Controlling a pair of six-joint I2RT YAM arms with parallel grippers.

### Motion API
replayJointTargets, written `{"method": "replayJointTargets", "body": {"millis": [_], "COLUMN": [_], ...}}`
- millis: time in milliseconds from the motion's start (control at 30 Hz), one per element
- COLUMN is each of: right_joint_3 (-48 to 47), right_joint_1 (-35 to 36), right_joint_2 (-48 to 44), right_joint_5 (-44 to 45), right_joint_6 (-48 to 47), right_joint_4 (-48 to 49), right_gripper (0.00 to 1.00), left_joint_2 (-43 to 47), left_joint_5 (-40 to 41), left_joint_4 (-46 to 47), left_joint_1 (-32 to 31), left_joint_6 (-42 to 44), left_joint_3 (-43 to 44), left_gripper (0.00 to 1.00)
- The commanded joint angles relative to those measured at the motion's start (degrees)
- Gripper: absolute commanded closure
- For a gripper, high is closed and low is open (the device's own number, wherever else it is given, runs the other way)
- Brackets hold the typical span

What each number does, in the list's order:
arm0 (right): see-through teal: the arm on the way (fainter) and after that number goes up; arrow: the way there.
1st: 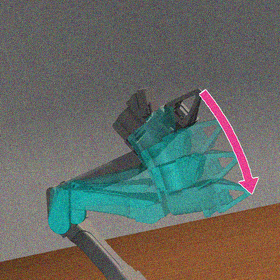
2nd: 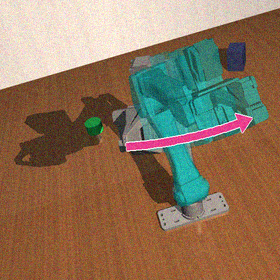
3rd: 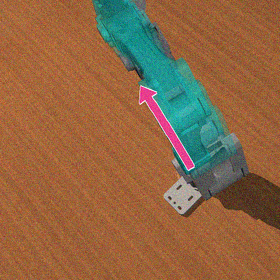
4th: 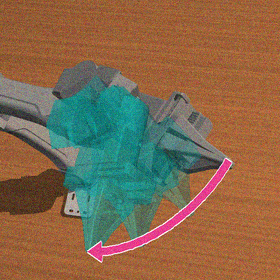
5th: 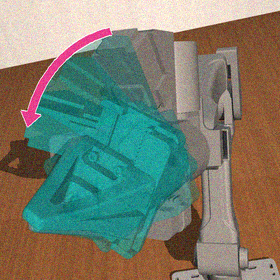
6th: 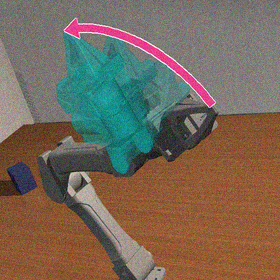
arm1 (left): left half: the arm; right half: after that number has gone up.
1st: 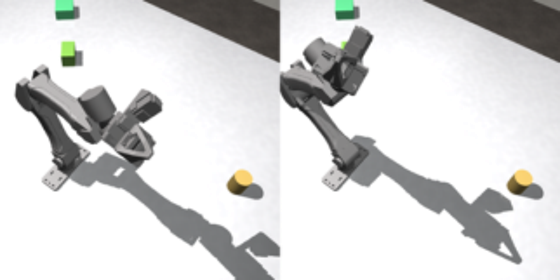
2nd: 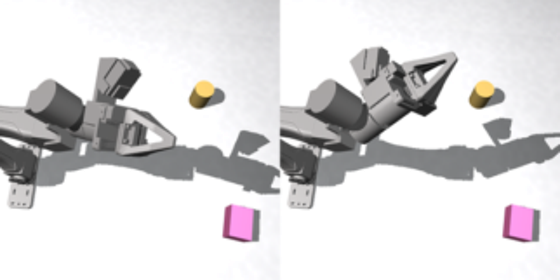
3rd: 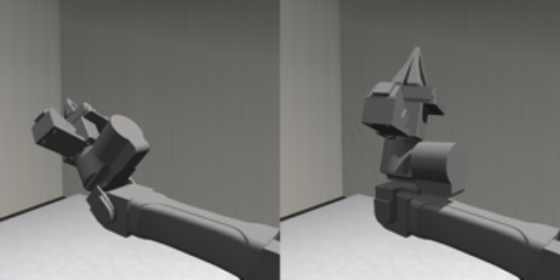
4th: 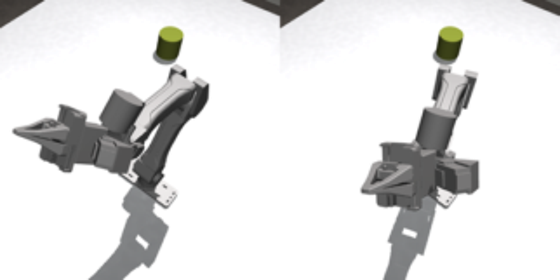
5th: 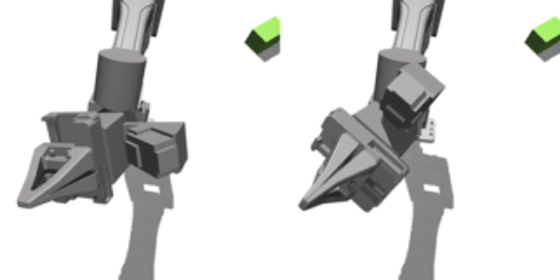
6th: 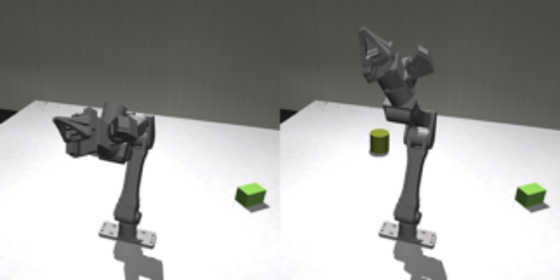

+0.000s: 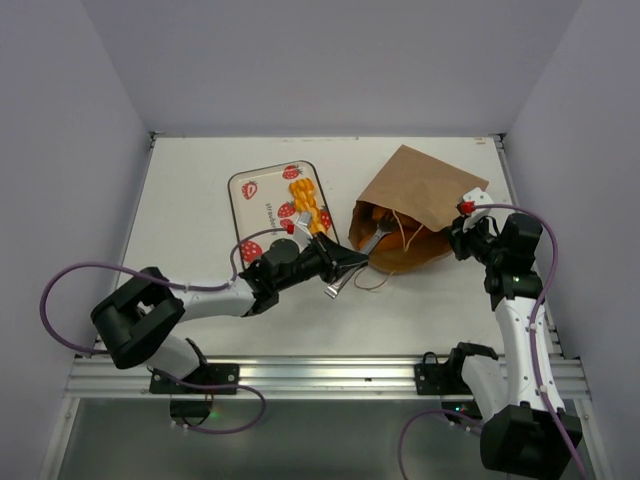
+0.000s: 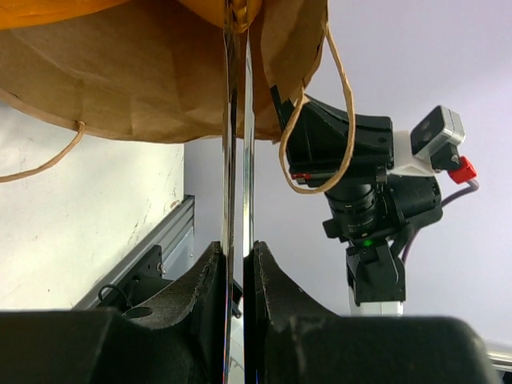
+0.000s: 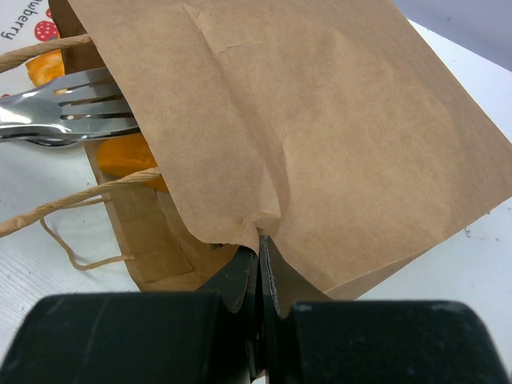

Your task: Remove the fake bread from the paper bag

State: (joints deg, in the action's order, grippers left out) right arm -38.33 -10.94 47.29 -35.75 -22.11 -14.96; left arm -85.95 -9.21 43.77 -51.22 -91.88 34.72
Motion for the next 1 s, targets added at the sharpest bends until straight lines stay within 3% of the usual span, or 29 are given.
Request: {"method": "replayJointTargets", "body": {"millis": [0, 967], "right_joint_3": [-0.6, -0.8], "right_joint_1": [-0.4, -0.4], "right_joint_2": [-0.3, 0.3], "right_joint_5": [-1.6, -2.3], "right_joint_6": [-0.4, -0.1], "right_joint_4": [1.6, 1.6], "right_gripper": [1.0, 1.0], "left_joint_2": [5.1, 16.5], "left_joint_5": [0.5, 2.1], "left_joint_4": [0.8, -7.8], "left_joint_1": [-0.6, -4.0], "left_joint_6": [2.8, 3.0], "left_joint_3": [-0.3, -6.1], "left_gripper": [1.0, 1.0]}}
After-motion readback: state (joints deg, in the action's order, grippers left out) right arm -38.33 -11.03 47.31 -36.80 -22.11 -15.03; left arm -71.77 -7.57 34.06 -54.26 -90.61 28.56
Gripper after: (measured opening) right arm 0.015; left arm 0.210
